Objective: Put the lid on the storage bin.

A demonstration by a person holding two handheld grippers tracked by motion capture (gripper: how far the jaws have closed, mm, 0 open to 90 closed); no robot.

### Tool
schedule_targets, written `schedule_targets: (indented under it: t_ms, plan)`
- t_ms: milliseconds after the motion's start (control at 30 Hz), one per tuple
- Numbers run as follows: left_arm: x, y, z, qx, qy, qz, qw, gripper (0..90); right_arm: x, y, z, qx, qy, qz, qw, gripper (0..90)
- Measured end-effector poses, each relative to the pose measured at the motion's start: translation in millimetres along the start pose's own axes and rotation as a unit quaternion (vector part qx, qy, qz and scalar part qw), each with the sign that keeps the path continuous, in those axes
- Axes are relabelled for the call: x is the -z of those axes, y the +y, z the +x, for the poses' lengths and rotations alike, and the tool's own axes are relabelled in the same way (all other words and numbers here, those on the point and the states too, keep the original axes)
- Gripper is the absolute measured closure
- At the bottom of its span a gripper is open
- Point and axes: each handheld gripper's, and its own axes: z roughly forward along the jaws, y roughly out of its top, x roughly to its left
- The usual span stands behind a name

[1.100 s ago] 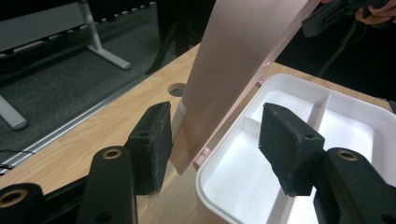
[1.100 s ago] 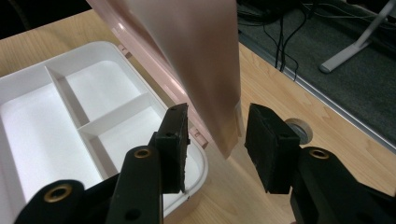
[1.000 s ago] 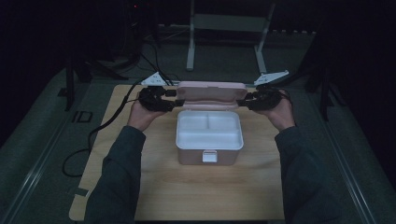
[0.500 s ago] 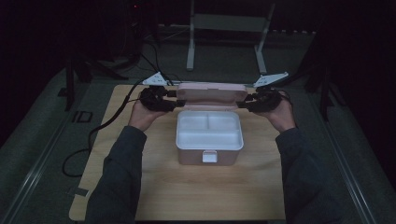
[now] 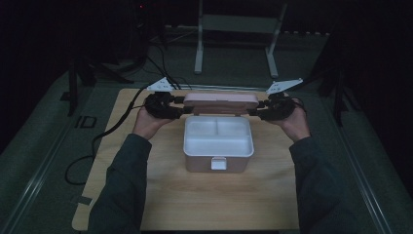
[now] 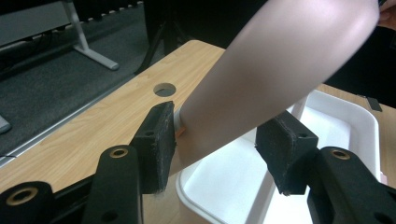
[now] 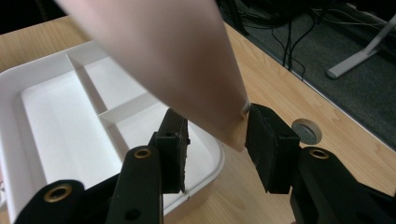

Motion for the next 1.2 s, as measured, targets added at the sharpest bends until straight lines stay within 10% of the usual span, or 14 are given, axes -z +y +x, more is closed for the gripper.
schedule_targets:
  t_ms: [1200]
  plan:
    - [15.2,-31.7,-12.5,0.011,-0.011,0.007,0.9998,39.7,13.9,-29.3,24.6,0.008,0.019,-0.005,0.9998,49.8]
